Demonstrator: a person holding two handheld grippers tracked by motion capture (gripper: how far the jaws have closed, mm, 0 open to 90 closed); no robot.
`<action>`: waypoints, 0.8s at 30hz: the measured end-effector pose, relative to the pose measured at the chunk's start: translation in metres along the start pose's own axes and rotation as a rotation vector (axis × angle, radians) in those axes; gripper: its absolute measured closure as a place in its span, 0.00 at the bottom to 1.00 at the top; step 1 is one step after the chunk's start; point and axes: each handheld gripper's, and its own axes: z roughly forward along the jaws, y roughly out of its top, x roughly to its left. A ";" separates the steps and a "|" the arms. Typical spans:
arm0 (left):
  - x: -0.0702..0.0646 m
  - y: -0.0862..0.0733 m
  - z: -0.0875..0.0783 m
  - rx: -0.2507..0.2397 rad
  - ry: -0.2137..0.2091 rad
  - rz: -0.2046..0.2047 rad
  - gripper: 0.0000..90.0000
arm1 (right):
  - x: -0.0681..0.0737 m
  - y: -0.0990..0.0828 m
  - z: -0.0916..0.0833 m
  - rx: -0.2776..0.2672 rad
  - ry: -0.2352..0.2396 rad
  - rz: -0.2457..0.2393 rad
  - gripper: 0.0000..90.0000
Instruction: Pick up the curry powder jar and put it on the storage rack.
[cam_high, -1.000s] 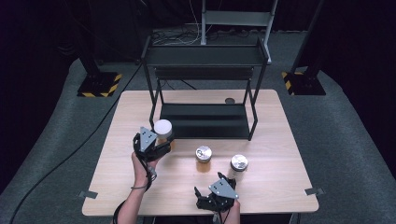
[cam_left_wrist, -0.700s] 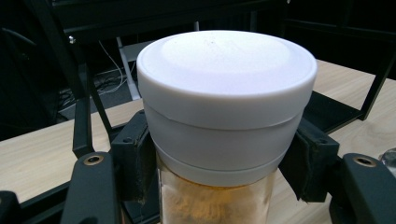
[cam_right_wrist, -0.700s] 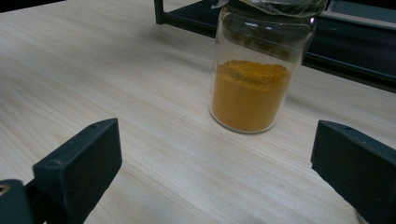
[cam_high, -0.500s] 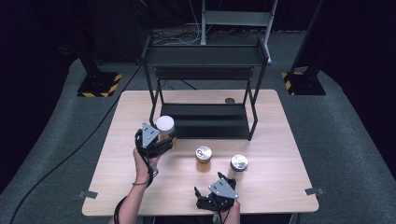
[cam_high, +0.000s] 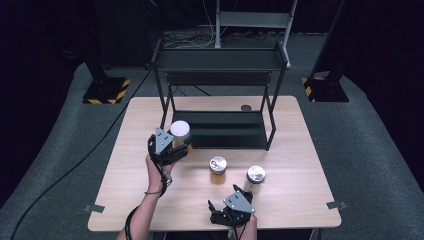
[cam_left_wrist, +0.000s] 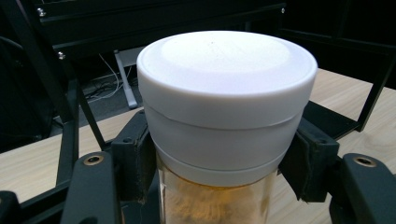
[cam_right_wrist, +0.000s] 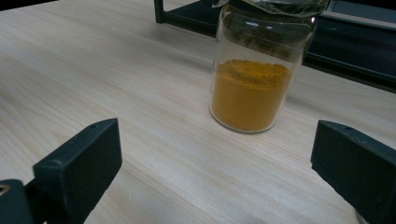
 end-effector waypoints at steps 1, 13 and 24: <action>0.000 0.001 0.001 0.001 -0.002 0.000 0.39 | 0.000 0.000 0.000 0.001 0.001 -0.001 0.02; -0.002 0.004 0.011 0.005 -0.012 0.001 0.39 | 0.000 0.000 0.000 0.005 0.000 -0.004 0.02; -0.004 0.006 0.017 0.008 -0.020 -0.001 0.39 | 0.001 0.000 0.000 0.003 -0.001 -0.006 0.02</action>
